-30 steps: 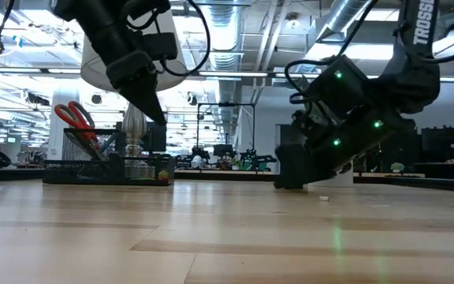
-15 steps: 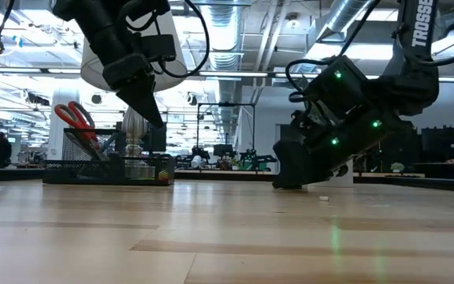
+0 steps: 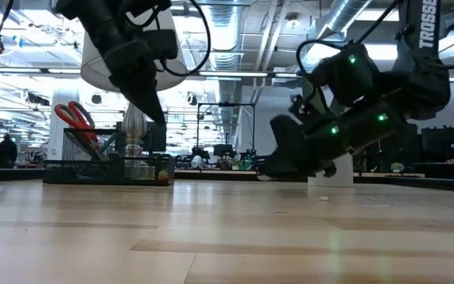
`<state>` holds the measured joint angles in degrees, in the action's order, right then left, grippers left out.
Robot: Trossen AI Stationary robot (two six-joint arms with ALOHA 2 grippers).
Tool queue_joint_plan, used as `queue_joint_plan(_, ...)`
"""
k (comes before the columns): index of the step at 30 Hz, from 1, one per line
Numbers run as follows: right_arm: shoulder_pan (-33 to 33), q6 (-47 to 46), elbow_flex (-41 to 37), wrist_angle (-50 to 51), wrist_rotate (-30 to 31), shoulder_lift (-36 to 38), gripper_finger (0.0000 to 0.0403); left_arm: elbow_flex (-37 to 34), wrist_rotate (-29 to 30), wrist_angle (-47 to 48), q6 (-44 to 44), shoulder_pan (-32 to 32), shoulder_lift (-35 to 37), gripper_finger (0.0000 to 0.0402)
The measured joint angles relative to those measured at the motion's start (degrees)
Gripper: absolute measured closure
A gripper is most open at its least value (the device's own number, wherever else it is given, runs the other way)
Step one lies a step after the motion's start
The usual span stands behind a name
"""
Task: Pick and place office supplies into organizer
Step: Put the black binder clip into the black desk organizer
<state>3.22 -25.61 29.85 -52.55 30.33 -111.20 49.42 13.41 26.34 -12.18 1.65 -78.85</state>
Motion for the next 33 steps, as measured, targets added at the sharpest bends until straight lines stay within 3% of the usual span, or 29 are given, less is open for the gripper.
queue_joint_plan(4, 0.9, 0.0, 1.3, -2.2, -1.1, 0.0, 0.0281, 3.4, -1.6, 2.9, -0.7, 0.4, 0.2, 0.022)
queue_joint_plan(7, 1.2, 0.0, 3.4, -2.4, -2.0, 0.1, 0.0281, 8.0, 1.2, 9.2, -0.7, 1.6, 0.2, 0.022)
queue_joint_plan(16, 0.7, 3.6, 14.6, -2.3, -4.2, 0.2, 0.0279, 28.0, 28.2, 38.0, -0.7, 6.3, 0.3, 0.022)
queue_joint_plan(20, -0.3, 9.5, 24.0, -0.3, -8.0, -2.7, 0.0279, 36.2, 37.5, 45.1, -0.4, 6.7, 0.3, 0.022)
queue_joint_plan(25, -0.5, 16.2, 40.3, 5.9, -8.2, -12.2, 0.0265, 44.9, 47.6, 52.5, 0.5, 6.6, 0.3, 0.022)
queue_joint_plan(33, -2.1, 17.2, 65.5, 22.0, -8.2, -27.8, 0.0283, 51.2, 49.4, 55.9, 0.5, 6.6, 0.3, 0.022)
